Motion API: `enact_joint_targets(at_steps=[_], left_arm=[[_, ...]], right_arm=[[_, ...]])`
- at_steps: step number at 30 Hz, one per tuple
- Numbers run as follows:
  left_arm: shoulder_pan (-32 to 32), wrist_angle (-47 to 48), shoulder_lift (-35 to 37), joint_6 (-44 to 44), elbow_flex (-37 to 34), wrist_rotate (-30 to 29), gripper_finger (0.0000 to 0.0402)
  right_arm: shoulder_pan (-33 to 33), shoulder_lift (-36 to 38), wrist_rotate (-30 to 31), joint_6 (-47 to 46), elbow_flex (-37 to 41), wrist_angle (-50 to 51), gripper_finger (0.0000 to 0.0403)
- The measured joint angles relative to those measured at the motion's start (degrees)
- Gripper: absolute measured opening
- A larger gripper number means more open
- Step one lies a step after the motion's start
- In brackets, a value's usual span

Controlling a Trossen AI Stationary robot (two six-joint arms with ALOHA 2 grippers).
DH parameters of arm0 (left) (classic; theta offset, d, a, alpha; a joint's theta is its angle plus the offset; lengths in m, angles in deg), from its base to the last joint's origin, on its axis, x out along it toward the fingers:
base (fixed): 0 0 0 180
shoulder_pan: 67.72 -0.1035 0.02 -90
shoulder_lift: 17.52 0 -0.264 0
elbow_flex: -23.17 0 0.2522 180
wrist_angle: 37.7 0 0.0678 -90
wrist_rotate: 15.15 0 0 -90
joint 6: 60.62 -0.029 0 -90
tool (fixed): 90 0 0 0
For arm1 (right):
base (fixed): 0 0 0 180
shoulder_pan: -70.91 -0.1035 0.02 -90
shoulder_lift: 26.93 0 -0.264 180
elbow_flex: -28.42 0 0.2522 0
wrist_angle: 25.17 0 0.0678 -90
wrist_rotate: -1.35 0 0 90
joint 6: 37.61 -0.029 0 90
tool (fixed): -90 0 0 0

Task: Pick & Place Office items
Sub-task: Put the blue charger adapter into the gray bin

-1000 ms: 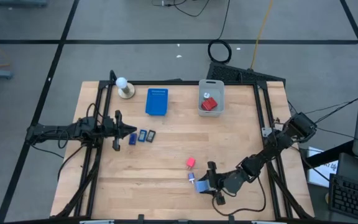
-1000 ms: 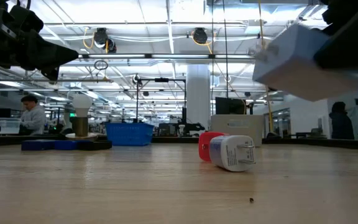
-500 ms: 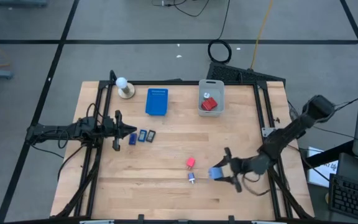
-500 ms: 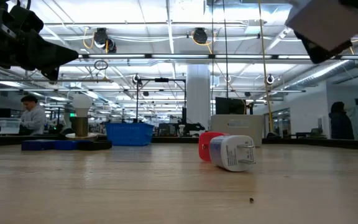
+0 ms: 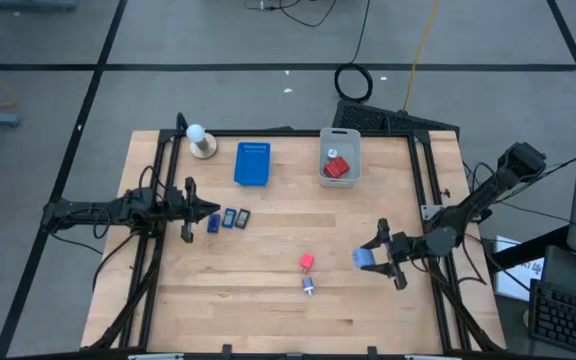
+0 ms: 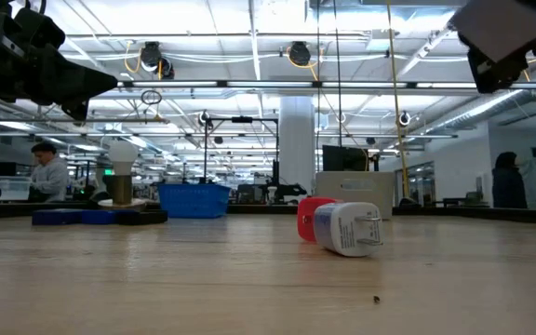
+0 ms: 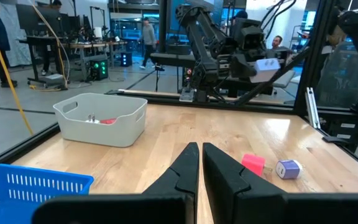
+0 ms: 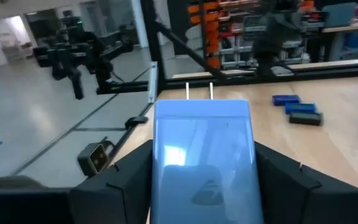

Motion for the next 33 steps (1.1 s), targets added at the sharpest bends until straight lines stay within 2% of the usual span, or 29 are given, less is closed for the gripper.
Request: enact_joint_targets(at_steps=[3, 8, 15, 22, 27, 33], left_arm=[[0.01, 0.00, 0.00, -0.01, 0.00, 0.01, 0.0021], [0.00, 0.00, 0.02, -0.01, 0.00, 0.00, 0.0021], [0.01, 0.00, 0.02, 0.00, 0.00, 0.00, 0.0021], [0.02, 0.00, 0.00, 0.00, 0.00, 0.00, 0.0021], [0.01, 0.00, 0.01, 0.00, 0.00, 0.00, 0.0021], [0.00, 0.00, 0.02, 0.00, 0.00, 0.01, 0.0021]], right_arm=[[0.10, 1.33, 1.82, -0.48, 1.76, -0.10, 0.0221], [0.79, 1.91, 1.31, -2.11, 2.98, -0.42, 0.0211], [2.04, 2.51, 3.02, 0.44, 2.98, -0.79, 0.0220], [8.66, 4.07, 2.88, 6.92, 2.98, -1.17, 0.0211], [14.62, 4.16, 2.84, 10.59, 2.98, -1.21, 0.0219], [22.51, 4.16, 2.84, 12.44, 2.98, -1.96, 0.0212]])
